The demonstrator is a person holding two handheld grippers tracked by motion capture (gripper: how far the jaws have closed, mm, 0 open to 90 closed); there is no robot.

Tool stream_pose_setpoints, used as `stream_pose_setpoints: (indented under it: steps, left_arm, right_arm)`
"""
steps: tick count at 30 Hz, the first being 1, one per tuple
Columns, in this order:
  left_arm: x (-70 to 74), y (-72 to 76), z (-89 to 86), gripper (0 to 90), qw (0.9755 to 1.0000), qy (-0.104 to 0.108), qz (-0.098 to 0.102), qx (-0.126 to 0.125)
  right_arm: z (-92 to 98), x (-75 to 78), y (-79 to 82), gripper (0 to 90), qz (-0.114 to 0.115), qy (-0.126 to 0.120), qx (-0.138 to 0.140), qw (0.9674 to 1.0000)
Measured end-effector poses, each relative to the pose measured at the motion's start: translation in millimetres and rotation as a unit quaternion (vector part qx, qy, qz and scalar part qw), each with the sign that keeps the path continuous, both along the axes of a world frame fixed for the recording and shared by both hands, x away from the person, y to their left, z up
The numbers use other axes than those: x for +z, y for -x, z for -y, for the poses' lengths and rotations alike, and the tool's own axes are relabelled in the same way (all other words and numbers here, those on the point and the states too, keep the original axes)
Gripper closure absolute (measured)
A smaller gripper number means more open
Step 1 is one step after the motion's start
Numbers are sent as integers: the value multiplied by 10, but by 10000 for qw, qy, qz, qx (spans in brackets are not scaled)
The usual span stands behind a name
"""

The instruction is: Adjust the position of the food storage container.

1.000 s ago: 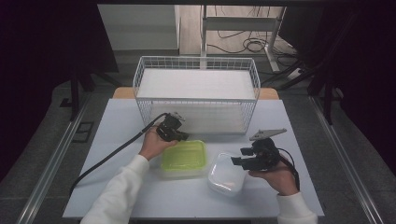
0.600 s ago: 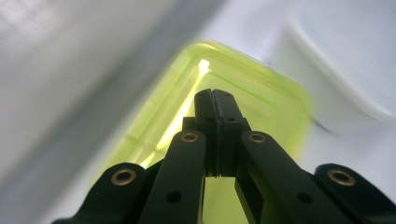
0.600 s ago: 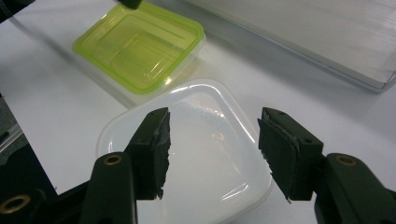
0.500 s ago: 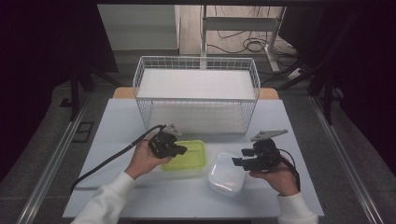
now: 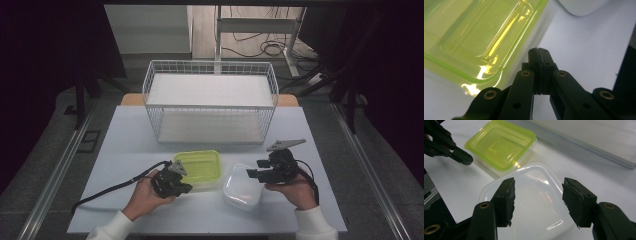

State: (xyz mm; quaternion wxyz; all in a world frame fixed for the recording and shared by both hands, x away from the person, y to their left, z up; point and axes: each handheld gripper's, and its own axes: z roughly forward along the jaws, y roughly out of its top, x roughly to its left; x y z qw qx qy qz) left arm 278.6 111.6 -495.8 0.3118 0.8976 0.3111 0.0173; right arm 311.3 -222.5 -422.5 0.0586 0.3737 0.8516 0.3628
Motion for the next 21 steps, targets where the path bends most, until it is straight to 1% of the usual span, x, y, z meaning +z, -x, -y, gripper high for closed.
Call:
stream_pose_setpoints:
  steps: [3, 7, 12, 15, 16, 17, 18, 19, 20, 21]
  left_arm:
    - [-18, -24, 4, 900, 10000, -51, 47, 25]
    - [-40, -72, 10, 900, 9999, -67, 20, 95]
    - [-44, -97, 9, 900, 9999, -11, -3, 134]
    - [-25, -73, 6, 900, 9999, 48, -24, 123]
    - [28, -34, -19, 863, 9997, 194, 31, 159]
    - [70, -14, -44, 815, 9994, 275, 92, 183]
    - [70, -14, -44, 754, 9994, 275, 92, 183]
    - [119, 12, -72, 754, 9989, 366, 148, 248]
    - [171, 34, -105, 552, 9983, 434, 189, 339]
    - [221, 43, -141, 552, 9976, 475, 215, 460]
  right_arm:
    - [-18, -8, 2, 433, 1, 3, 19, 10000]
    - [-16, -14, -6, 433, -7, 19, 24, 10000]
    - [12, -25, -14, 432, -12, 22, -16, 10000]
    - [20, -18, -13, 427, -11, 0, -26, 10000]
    - [19, -9, -9, 414, -2, -17, -62, 10000]
    - [21, -1, -7, 402, -2, -33, -83, 10000]
    - [21, -1, -7, 402, -2, -33, -83, 10000]
    - [22, 8, -6, 386, -3, -54, -111, 9999]
    - [26, 26, -4, 348, -11, -111, -159, 9998]
    - [26, 26, -4, 348, -11, -111, -159, 9998]
